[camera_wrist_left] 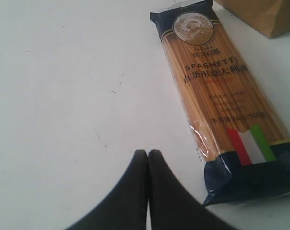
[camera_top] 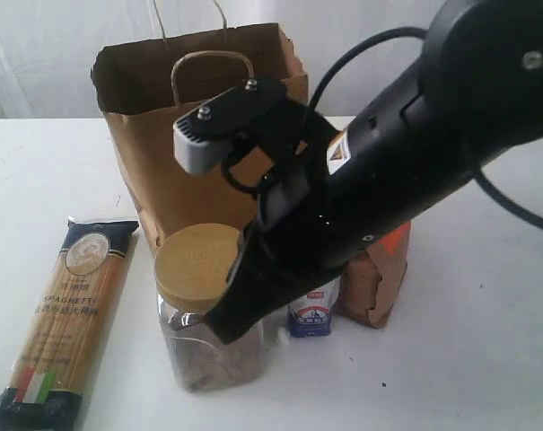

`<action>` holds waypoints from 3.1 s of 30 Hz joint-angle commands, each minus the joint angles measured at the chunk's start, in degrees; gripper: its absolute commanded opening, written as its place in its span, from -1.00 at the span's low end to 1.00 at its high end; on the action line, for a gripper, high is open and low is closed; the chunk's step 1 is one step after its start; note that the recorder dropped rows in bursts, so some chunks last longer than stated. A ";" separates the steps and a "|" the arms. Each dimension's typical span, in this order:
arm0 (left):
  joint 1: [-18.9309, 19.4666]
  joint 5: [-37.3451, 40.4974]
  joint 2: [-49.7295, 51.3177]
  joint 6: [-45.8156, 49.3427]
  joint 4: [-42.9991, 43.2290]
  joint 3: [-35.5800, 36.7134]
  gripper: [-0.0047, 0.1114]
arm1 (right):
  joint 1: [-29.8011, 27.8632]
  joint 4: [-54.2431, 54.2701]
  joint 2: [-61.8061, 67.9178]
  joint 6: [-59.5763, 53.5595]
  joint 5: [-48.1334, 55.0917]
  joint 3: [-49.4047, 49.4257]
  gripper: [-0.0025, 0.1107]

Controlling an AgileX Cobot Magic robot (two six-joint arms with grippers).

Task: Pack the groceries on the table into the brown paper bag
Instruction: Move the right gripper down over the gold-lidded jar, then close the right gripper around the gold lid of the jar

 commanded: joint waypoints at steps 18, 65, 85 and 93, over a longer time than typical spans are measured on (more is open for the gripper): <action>0.15 -8.42 -0.40 -2.11 -2.60 0.09 -0.92 | 0.79 -4.37 2.18 -7.83 -20.78 -0.68 0.89; 0.15 -2.62 -0.75 -2.04 -1.92 1.35 -0.92 | 0.79 -11.45 11.28 -9.20 -9.27 -6.41 0.89; 0.15 -2.62 -0.75 -2.04 -1.92 1.35 -0.92 | 0.79 -7.14 16.40 -9.33 -14.56 -6.41 0.89; 0.15 -2.62 -0.75 -2.04 -1.92 1.35 -0.92 | 0.79 -5.22 16.52 -9.12 -12.86 -6.41 0.60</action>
